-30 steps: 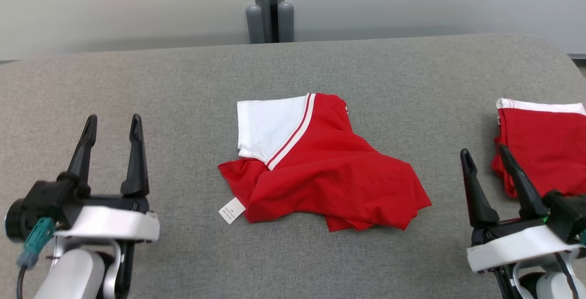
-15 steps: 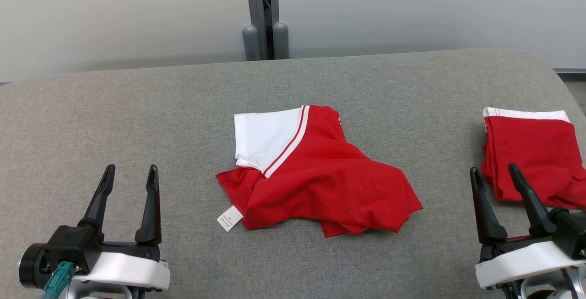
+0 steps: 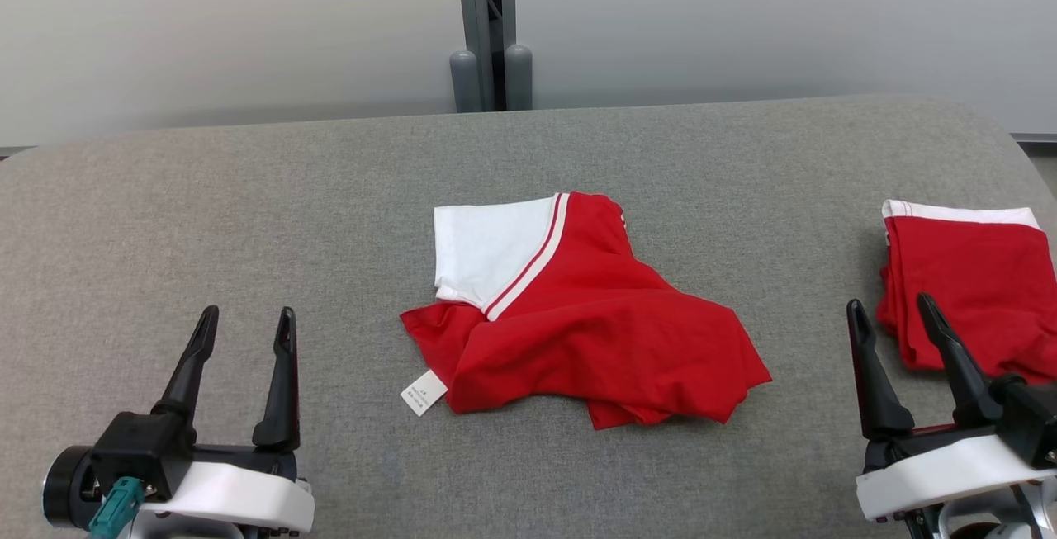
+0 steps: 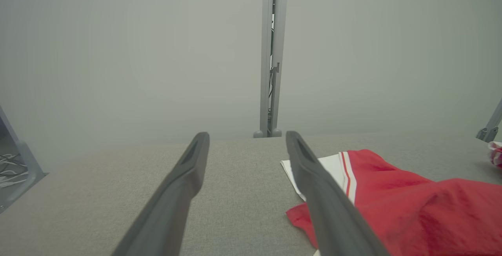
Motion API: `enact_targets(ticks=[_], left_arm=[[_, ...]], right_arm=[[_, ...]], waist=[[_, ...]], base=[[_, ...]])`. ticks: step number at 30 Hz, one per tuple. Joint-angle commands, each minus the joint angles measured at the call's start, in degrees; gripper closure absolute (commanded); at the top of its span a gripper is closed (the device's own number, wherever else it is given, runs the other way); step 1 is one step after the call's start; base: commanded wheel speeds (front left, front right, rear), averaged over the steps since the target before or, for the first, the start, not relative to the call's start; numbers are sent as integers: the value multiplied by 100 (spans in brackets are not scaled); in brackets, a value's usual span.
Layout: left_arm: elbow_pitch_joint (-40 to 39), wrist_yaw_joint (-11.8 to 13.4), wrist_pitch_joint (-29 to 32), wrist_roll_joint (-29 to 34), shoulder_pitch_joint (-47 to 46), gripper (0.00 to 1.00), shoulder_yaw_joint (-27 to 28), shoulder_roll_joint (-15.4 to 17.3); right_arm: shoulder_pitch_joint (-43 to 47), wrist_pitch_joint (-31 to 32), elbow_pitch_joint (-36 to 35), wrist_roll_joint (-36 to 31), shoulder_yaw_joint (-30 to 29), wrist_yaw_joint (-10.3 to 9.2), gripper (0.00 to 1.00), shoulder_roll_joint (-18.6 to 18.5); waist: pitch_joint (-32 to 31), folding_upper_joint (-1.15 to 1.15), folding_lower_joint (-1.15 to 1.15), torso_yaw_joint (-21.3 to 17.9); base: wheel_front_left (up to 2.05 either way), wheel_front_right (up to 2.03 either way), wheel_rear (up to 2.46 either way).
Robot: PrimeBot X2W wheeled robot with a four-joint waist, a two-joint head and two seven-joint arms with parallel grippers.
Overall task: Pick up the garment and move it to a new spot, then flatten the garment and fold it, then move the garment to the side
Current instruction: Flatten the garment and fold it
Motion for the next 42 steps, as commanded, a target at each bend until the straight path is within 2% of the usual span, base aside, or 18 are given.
enact_targets(ticks=[1,9,17,22,28,34,42], left_arm=[[-26,20,11,-4,-24,0,-2,15],[-39,47,-64,-36,-180,0,36,-61],[69,-105,-127,6,-558,0,-185,-261],[303,-252,-214,-7,-775,0,-362,-506],[634,-442,-317,44,-998,0,-468,-817],[863,-616,-355,131,-1224,0,-506,-1115],[968,-1038,-358,458,-1573,0,-217,-1495]], right_arm=[[16,14,-7,-9,-11,1,0,1],[-265,223,64,140,109,1,0,-42],[-1791,1076,817,384,1108,1,0,-542],[-2856,1704,1611,470,1818,1,0,-813],[-4026,2007,2854,634,2541,1,0,-805],[-4720,2045,4033,687,2955,1,0,-759],[-5444,2089,5653,736,3428,1,0,-735]], waist=[[0,0,0,11],[67,0,0,170],[503,0,0,829],[764,0,0,1303],[1026,0,0,1846],[1233,0,0,2272],[1454,0,0,2674]], base=[[0,0,0],[0,0,0],[0,0,0],[0,0,0],[0,0,0],[0,0,0],[0,0,0]])
